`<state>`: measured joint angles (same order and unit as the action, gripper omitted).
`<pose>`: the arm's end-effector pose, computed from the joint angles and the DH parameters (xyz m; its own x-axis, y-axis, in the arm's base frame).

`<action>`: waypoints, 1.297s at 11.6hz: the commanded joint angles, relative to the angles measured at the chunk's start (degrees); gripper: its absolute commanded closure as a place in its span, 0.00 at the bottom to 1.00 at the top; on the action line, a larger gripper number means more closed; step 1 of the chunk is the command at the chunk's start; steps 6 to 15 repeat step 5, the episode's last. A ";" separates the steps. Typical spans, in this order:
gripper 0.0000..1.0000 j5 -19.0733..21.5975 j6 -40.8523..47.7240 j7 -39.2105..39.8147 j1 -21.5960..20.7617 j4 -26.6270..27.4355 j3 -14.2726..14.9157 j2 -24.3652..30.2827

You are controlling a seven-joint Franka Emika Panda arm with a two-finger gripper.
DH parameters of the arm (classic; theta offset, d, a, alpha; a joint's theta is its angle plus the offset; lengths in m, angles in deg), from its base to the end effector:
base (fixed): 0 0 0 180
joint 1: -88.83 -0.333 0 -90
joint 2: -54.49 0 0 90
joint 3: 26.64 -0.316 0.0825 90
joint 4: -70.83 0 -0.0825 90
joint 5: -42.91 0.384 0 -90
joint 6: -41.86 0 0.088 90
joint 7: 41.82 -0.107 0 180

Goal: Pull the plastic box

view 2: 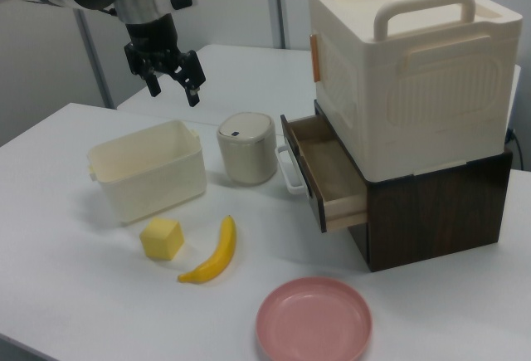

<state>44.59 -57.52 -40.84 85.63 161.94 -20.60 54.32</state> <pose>0.5708 -0.0255 0.6292 0.9893 -0.0367 0.1413 -0.0333 -0.9991 -0.0266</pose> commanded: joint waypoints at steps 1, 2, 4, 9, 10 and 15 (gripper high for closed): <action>0.00 2.18 1.91 -0.62 -0.14 2.83 -0.07 2.63; 0.00 2.18 2.61 -0.62 -0.06 2.76 -0.77 2.63; 0.00 2.18 2.70 -0.62 -0.06 2.75 -0.86 2.63; 0.00 2.18 3.14 -0.02 -0.14 2.84 -0.86 2.63; 0.00 2.18 3.14 -0.02 -0.14 2.84 -0.86 2.63; 0.00 2.18 3.14 -0.02 -0.14 2.84 -0.86 2.63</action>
